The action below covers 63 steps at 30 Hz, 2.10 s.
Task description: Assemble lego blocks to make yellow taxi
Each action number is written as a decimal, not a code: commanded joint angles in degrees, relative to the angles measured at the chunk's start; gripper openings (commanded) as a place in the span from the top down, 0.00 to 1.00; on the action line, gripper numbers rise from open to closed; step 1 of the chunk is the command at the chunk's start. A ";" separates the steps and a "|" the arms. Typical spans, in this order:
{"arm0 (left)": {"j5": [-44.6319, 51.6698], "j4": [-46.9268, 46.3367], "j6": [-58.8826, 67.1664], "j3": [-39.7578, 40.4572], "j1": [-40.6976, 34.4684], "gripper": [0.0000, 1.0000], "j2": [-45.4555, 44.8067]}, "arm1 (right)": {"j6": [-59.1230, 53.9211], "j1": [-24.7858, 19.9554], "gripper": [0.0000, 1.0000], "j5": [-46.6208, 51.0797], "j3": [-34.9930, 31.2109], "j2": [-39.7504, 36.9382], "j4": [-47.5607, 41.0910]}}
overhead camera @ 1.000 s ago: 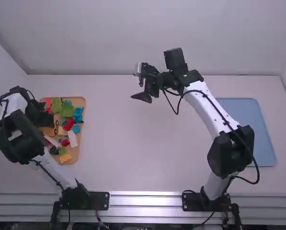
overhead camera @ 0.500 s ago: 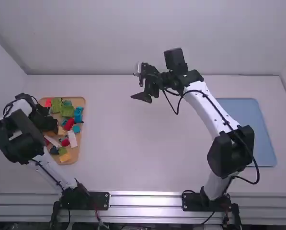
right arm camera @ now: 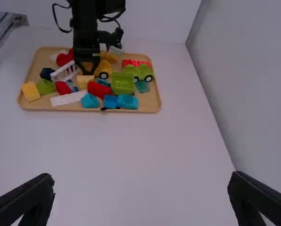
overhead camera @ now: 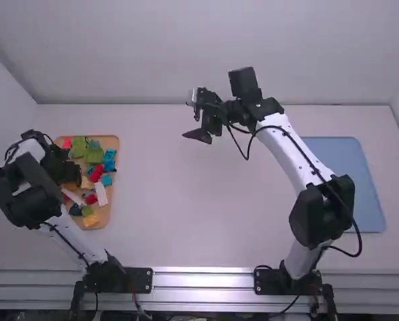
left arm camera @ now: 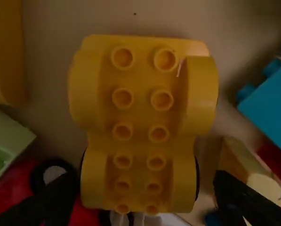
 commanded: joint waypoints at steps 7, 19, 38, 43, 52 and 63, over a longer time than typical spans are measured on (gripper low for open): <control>-0.94 2.91 -0.44 -4.28 -0.22 0.30 0.61 | 0.20 -0.13 0.01 -0.42 1.11 -0.96 0.09; 0.81 -8.79 -9.97 7.37 -0.74 0.64 -3.85 | -0.02 -0.22 0.01 -0.39 1.11 -0.96 0.24; 7.21 -14.58 12.96 -3.50 -48.48 0.65 -21.20 | 10.51 -8.98 0.01 -9.92 1.11 -0.98 5.09; 4.11 -11.82 13.68 -5.14 -58.75 0.67 -18.64 | 6.80 -11.89 0.01 -17.42 1.11 -1.22 1.14; 3.69 0.68 19.87 -13.55 -69.64 0.59 -14.45 | -4.59 -15.67 0.01 -23.15 1.11 -3.37 -10.34; -1.18 4.81 21.70 -15.61 -70.36 0.53 -7.61 | -4.57 -14.62 0.01 -23.15 1.11 -3.96 -11.21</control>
